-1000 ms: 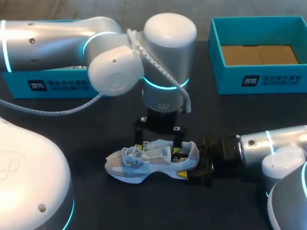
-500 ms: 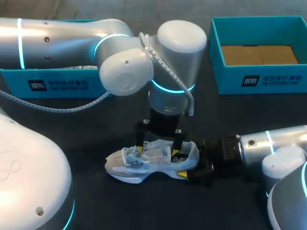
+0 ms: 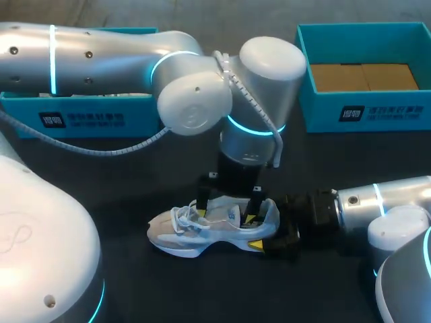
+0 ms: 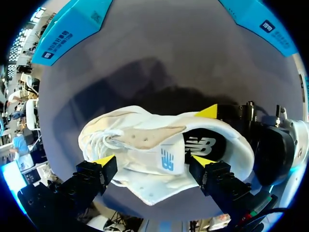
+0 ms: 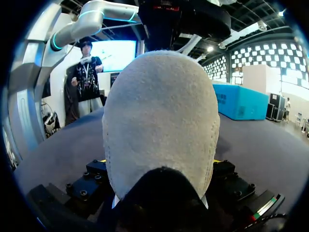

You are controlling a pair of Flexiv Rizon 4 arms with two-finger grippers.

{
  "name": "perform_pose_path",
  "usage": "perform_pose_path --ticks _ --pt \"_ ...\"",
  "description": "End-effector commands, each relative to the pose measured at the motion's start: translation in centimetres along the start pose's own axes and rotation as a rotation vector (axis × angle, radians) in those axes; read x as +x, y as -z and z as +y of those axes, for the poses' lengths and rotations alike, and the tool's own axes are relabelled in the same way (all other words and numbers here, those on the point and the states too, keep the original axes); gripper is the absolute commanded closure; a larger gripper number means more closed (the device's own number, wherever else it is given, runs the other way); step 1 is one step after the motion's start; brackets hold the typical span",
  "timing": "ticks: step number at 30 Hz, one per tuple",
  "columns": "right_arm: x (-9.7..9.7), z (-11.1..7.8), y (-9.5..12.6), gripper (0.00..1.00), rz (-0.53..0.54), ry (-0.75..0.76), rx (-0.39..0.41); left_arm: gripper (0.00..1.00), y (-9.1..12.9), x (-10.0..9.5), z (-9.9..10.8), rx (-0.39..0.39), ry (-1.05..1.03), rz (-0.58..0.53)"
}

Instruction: Take the shoe out of the shoebox, open the shoe tongue, remove and reinsert the insole, then place the shoe into the shoebox

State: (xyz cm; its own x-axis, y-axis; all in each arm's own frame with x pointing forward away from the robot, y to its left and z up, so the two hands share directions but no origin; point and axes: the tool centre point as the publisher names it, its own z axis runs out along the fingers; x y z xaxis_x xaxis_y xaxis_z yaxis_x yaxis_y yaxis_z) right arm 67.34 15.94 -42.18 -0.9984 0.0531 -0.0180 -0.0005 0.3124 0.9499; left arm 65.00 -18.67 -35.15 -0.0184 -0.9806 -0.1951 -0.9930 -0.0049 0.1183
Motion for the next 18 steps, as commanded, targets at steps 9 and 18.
perform_pose_path --ticks 9,18 --pt "0.1 0.1 -0.2 1.00 -0.001 -0.001 0.005 0.00 -1.5 -1.2 -0.2 -0.034 0.000 -0.032" --pt "0.1 0.1 -0.2 1.00 -0.001 -0.001 0.005 0.00 -1.4 -3.0 -0.1 -0.055 0.004 -0.024"
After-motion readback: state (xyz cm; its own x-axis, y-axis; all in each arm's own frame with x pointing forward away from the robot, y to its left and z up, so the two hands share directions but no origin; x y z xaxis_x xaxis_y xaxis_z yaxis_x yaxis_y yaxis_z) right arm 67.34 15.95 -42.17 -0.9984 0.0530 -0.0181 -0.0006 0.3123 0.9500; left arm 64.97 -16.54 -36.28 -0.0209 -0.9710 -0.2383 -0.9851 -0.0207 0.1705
